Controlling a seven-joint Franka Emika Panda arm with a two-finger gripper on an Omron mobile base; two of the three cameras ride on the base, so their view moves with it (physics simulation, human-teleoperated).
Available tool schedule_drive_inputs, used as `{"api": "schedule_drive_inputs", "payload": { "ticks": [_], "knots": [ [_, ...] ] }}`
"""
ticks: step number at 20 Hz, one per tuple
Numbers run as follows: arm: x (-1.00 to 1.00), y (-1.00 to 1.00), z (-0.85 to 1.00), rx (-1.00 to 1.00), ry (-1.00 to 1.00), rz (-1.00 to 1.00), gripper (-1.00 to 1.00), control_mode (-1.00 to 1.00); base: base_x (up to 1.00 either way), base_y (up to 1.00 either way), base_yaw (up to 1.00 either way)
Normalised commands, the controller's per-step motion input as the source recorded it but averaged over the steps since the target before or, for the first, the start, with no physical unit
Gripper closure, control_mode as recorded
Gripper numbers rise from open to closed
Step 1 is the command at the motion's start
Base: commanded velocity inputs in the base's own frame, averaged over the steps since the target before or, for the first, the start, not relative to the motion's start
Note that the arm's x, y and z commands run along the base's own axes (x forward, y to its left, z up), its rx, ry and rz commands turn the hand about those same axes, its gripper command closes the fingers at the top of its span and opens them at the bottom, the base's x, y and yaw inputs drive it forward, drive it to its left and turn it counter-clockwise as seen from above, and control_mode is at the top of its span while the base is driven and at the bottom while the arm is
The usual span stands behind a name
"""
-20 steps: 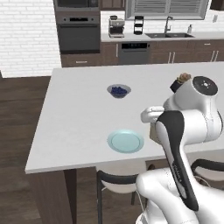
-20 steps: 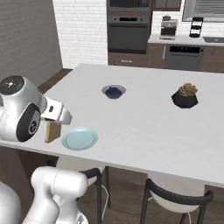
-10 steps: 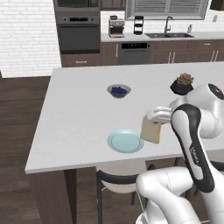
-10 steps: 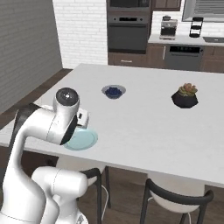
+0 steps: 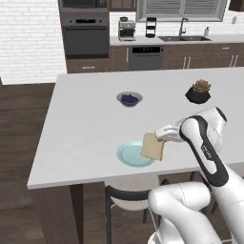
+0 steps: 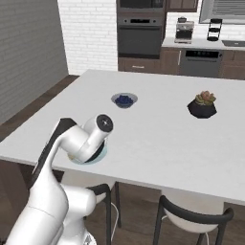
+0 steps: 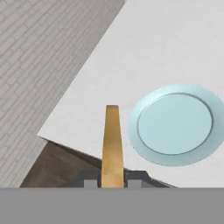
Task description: Start the toaster. Once the lever pops up, take the bread to the plate on the dining counter.
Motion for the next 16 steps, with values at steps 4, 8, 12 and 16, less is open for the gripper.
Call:
{"api": "schedule_drive_inputs", "payload": {
  "ticks": [4, 8, 12, 16],
  "knots": [
    [0.62, 0.16, -0.51, 0.02, 0.00, 0.01, 1.00, -1.00, 0.00, 0.00, 0.00],
    [0.55, 0.17, -0.37, 0.00, 0.00, 0.00, 1.00, -1.00, 0.00, 0.00, 0.00],
    [0.36, 0.16, -0.41, 0.00, 0.00, 0.00, 1.00, -1.00, 0.00, 0.00, 0.00],
    [0.33, 0.18, -0.35, 0.00, 0.00, 0.00, 1.00, -1.00, 0.00, 0.00, 0.00]
  ]
}}
